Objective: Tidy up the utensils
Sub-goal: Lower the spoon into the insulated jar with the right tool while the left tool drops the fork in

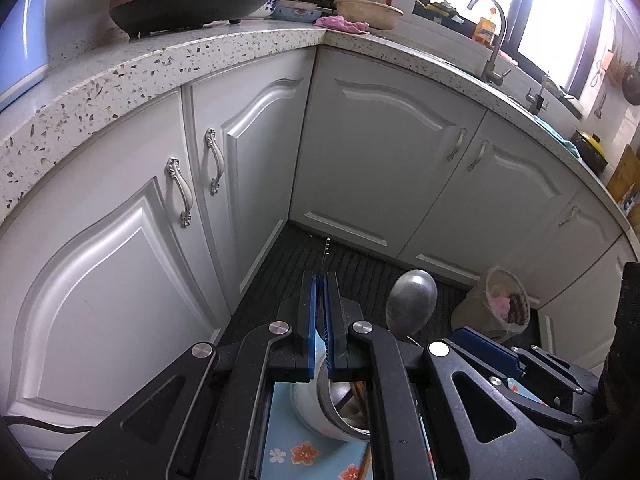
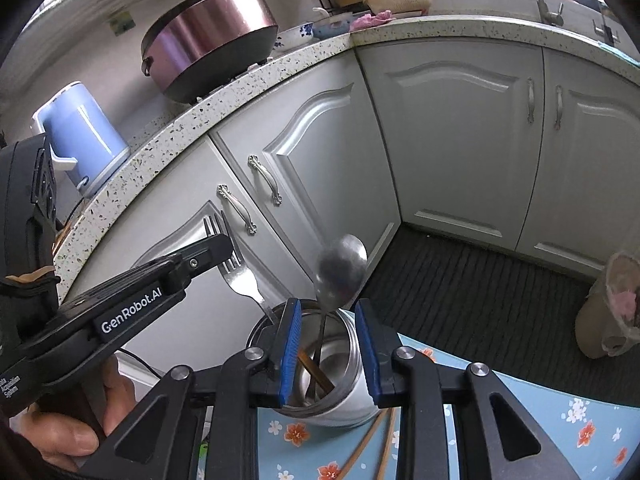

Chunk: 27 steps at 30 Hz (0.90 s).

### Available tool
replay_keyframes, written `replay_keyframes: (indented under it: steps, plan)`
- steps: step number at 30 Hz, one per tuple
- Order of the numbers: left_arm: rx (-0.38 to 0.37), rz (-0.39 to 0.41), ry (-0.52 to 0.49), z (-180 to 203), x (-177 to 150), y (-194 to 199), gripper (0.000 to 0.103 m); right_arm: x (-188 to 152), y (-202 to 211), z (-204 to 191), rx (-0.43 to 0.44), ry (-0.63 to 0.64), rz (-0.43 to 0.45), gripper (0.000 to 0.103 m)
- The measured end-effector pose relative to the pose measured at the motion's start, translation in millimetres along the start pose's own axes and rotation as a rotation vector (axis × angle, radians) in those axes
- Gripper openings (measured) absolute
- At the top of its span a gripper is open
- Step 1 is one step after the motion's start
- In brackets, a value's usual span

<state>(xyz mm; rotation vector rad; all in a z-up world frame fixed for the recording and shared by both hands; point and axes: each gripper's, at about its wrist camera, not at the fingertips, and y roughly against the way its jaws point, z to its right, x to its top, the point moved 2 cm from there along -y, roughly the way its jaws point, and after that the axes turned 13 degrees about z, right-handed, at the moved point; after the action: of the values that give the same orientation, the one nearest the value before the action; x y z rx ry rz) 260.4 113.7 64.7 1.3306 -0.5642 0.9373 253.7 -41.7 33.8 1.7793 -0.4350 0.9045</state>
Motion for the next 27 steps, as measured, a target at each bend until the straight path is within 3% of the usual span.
replay_keyframes:
  steps: [7,11,16,21,23,25,27]
  plan:
    - [-0.009,-0.008,0.017,-1,-1,0,0.004,-4,9,9,-0.019,-0.036,-0.013,0.028]
    - [-0.018,-0.019,0.047,-5,0,6,0.029,-6,19,14,-0.03,-0.041,-0.009,0.028]
    - [-0.021,-0.012,0.048,-5,2,19,0.035,-10,34,19,-0.049,-0.037,-0.008,0.028]
    - [-0.022,-0.002,0.039,-2,0,36,0.035,-14,54,26,-0.077,-0.037,0.007,0.028]
    - [-0.021,-0.001,0.038,-1,-1,42,0.035,-16,64,28,-0.088,-0.033,0.017,0.033]
    - [-0.019,0.004,0.031,1,-2,47,0.036,-19,75,30,-0.11,-0.021,0.029,0.044]
    - [-0.016,0.009,0.019,4,-5,53,0.036,-23,83,31,-0.122,-0.004,0.031,0.044]
